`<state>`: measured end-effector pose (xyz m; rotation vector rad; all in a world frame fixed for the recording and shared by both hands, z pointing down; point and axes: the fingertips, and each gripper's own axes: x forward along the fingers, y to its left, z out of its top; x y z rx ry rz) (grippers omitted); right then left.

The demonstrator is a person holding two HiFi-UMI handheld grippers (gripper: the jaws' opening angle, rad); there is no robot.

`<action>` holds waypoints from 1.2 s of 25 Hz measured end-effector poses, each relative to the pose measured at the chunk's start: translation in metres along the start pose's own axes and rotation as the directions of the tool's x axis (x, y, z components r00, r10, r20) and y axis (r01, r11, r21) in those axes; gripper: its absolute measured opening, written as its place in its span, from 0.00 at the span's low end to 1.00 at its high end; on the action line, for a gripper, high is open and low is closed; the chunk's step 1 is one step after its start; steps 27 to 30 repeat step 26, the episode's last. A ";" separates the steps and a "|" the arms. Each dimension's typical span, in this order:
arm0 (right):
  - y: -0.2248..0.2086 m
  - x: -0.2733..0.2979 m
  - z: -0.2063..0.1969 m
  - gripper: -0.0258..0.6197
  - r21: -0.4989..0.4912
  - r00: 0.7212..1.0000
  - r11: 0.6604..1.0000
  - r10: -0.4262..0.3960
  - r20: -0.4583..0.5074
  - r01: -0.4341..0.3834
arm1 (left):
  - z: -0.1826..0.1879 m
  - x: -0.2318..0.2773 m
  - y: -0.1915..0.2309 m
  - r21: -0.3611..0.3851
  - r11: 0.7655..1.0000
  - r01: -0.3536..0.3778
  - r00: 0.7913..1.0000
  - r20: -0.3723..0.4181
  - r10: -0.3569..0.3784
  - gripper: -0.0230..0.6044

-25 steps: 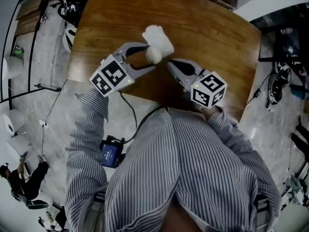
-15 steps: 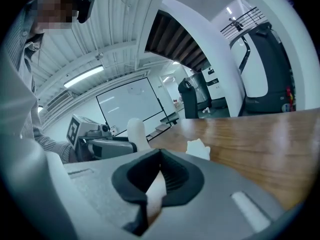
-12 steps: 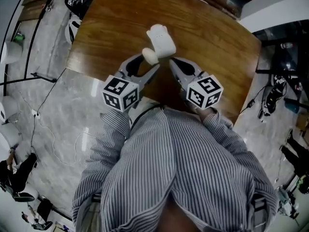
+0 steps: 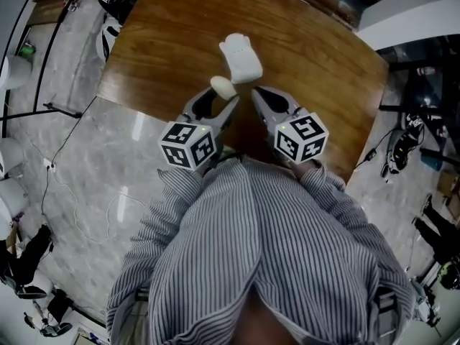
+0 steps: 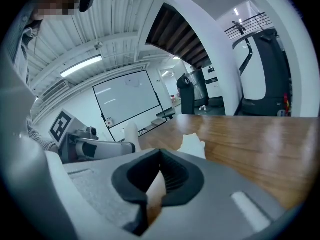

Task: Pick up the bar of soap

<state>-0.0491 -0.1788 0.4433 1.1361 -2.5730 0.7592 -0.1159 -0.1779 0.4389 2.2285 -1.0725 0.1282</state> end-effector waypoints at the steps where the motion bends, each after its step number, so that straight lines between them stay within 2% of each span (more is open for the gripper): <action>1: 0.000 -0.001 -0.001 0.04 -0.003 1.000 1.000 -0.001 -0.004 0.001 | -0.002 0.000 -0.002 -0.001 1.000 -0.002 1.000 0.001 0.002 0.46; 8: -0.001 -0.002 -0.003 0.04 -0.017 1.000 1.000 -0.012 -0.021 0.012 | -0.010 0.005 -0.015 0.026 1.000 -0.002 1.000 -0.005 0.002 0.46; 18: 0.002 -0.005 -0.009 0.04 -0.028 0.999 1.000 -0.016 -0.037 0.015 | -0.015 0.003 -0.016 -0.014 1.000 -0.005 1.000 -0.007 0.005 0.45; 30: 0.003 -0.006 -0.005 0.04 -0.025 0.999 1.000 -0.014 -0.031 0.013 | -0.013 0.003 -0.017 -0.008 1.000 0.001 1.000 -0.008 -0.001 0.45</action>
